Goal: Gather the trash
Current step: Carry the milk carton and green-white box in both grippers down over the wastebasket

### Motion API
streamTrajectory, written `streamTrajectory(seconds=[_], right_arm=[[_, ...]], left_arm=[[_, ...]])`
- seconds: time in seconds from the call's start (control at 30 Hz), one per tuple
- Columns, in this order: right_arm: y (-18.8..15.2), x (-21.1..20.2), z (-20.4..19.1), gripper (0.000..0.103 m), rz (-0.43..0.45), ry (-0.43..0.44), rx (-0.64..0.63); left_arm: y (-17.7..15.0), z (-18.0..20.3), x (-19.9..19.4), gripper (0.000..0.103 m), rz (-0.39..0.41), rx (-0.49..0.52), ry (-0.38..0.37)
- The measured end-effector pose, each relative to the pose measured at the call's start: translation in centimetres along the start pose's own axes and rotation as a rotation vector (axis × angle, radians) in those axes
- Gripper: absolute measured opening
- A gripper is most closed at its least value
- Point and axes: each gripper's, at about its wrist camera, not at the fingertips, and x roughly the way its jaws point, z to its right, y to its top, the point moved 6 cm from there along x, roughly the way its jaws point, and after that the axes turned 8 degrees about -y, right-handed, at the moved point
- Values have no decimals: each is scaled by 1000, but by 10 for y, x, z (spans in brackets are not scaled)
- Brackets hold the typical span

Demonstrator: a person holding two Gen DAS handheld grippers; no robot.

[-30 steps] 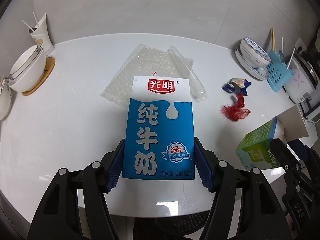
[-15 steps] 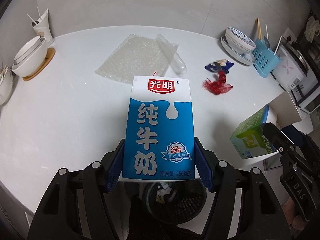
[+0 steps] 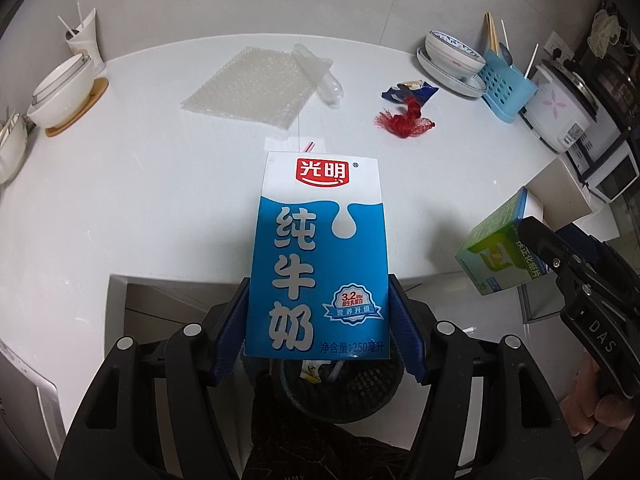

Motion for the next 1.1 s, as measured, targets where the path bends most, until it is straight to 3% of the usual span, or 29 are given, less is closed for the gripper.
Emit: streamTrajectory(seconds=[0.5,0.77,1.1], right_arm=[[-55,-21,20,51,-42,11,-19],[-90,-2,16,51,-91,27,-29],[-132,32,8,51,-150,42,-53]], left_arm=[[-65,8,1,62,-47,22,-5],[-99,5,32,63,-107,36,-38],[-120,-7,68,63,-109,29,-46]])
